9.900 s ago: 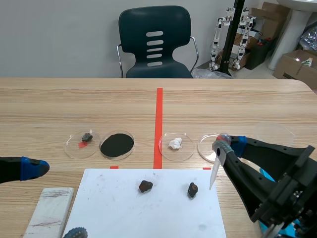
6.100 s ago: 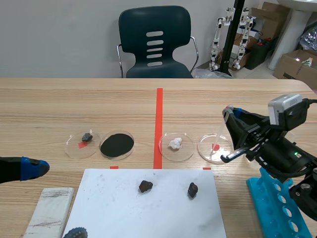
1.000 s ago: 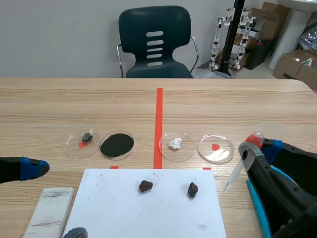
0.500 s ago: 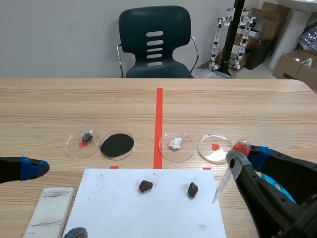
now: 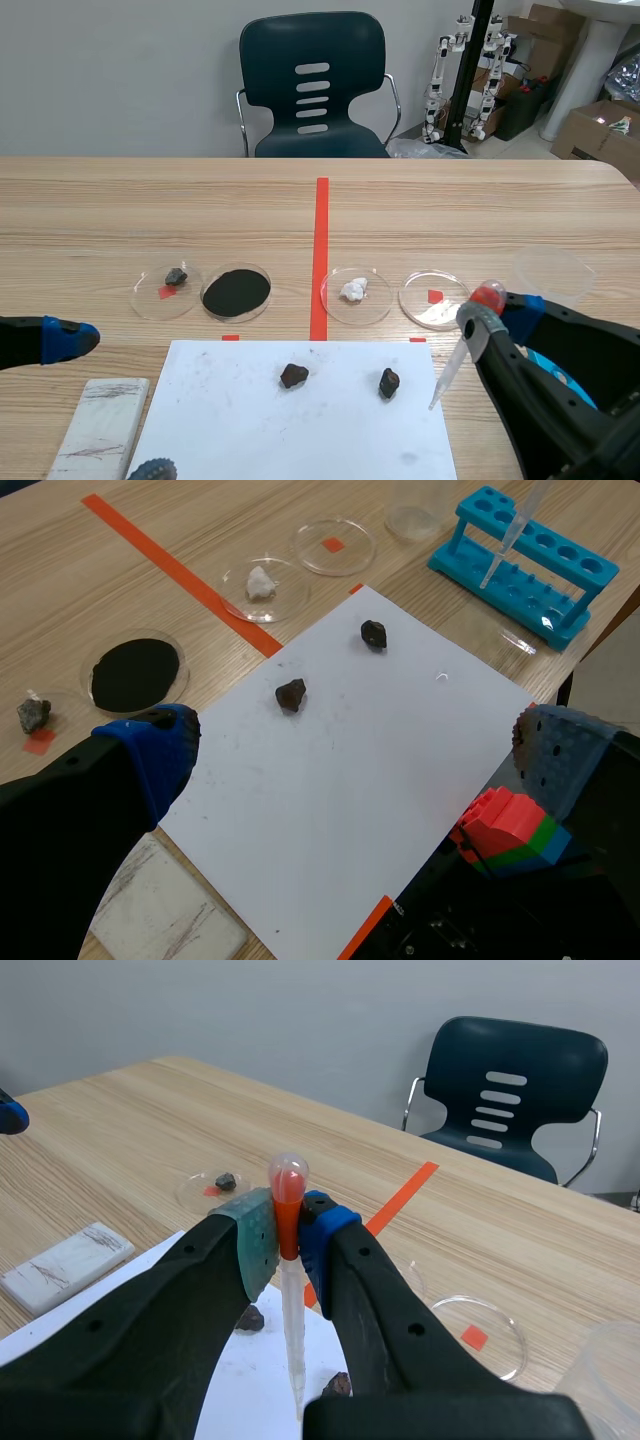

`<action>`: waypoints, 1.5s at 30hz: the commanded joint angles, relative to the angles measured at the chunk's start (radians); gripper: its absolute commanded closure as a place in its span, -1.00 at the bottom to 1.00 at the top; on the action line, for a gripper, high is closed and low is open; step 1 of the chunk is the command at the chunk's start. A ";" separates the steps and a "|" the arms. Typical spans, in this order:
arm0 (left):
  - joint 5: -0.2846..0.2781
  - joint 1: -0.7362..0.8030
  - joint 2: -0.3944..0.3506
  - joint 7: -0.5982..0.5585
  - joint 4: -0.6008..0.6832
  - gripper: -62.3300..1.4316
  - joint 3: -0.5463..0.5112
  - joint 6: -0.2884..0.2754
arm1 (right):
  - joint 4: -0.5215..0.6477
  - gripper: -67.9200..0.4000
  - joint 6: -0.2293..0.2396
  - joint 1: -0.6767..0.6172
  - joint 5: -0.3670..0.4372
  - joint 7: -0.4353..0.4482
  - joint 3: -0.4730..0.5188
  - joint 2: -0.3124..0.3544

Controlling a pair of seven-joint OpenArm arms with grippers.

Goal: Draw acid from the petri dish

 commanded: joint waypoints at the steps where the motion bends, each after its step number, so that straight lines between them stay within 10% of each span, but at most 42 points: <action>1: -0.010 0.002 0.002 -0.014 0.007 -1.00 -0.002 0.001 | 0.017 0.80 0.000 0.001 0.015 0.011 0.001 0.010; 45: -0.010 0.002 0.002 -0.014 0.007 -1.00 -0.002 0.001 | 0.017 0.80 0.000 0.001 0.014 -0.004 0.002 0.011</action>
